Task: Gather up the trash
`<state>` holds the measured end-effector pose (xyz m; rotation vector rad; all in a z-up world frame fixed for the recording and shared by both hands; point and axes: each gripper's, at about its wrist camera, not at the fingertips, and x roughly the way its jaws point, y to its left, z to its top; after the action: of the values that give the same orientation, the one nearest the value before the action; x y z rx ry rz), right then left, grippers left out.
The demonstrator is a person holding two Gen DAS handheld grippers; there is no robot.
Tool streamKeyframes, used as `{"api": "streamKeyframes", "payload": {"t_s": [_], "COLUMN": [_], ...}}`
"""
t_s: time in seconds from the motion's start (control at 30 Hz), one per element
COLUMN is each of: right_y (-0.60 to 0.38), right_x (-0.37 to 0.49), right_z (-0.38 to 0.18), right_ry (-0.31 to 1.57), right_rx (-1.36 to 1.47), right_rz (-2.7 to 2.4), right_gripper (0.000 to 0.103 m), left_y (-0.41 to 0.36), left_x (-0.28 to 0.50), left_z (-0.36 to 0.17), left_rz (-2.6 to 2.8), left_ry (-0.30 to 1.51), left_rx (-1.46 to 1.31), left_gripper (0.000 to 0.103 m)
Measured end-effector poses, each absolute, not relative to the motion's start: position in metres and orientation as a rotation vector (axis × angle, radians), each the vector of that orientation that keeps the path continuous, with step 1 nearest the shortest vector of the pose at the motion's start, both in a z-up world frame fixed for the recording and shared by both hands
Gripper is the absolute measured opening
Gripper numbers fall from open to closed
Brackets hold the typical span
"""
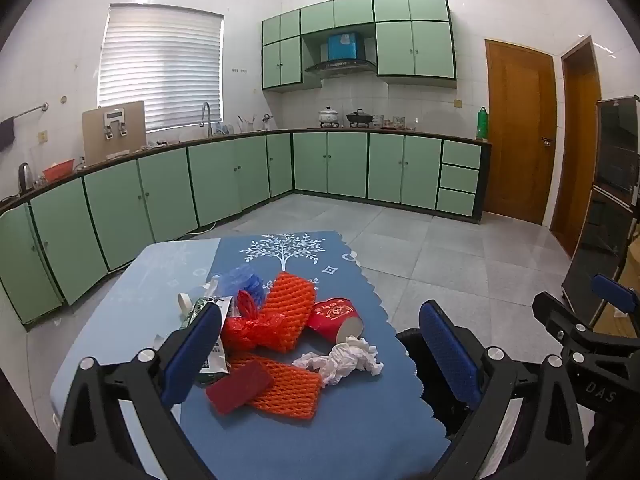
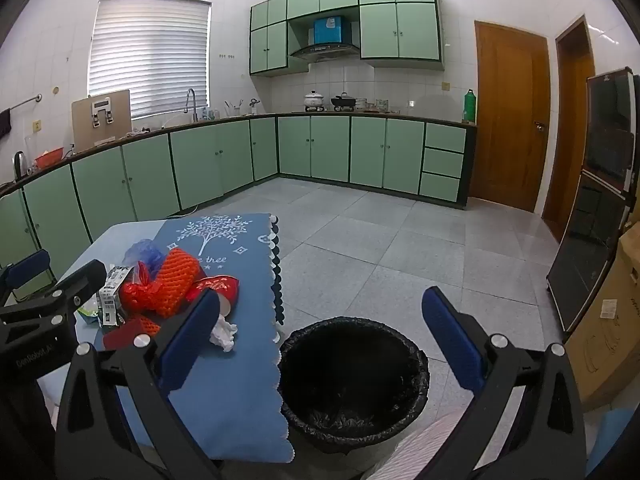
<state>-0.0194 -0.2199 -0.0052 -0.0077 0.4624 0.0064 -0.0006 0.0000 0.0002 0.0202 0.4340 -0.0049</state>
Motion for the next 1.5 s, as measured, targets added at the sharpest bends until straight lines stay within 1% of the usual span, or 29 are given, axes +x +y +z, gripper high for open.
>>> {"api": "streamKeyframes", "payload": {"t_s": [0.93, 1.17, 1.2, 1.5], "right_y": [-0.215, -0.2113, -0.2155, -0.2174], "right_x": [-0.016, -0.0157, -0.0165, -0.0163], "right_z": [-0.0066, 0.0013, -0.0061, -0.0041], "right_ry": [0.466, 0.468, 0.469, 0.471], "right_rx": [-0.001, -0.004, 0.001, 0.006], "right_rz": [0.012, 0.013, 0.014, 0.018], "right_gripper": [0.098, 0.098, 0.098, 0.098], "left_y": [0.002, 0.0017, 0.0018, 0.0014], "left_x": [0.0033, 0.0033, 0.0033, 0.0013], "left_z": [-0.0012, -0.0011, -0.0011, -0.0013], "left_rz": [0.0, 0.0, 0.0, 0.001], "left_ry": [0.449, 0.45, 0.45, 0.451], "left_rx": [0.024, 0.025, 0.025, 0.023], "left_gripper": [0.097, 0.097, 0.097, 0.097]}}
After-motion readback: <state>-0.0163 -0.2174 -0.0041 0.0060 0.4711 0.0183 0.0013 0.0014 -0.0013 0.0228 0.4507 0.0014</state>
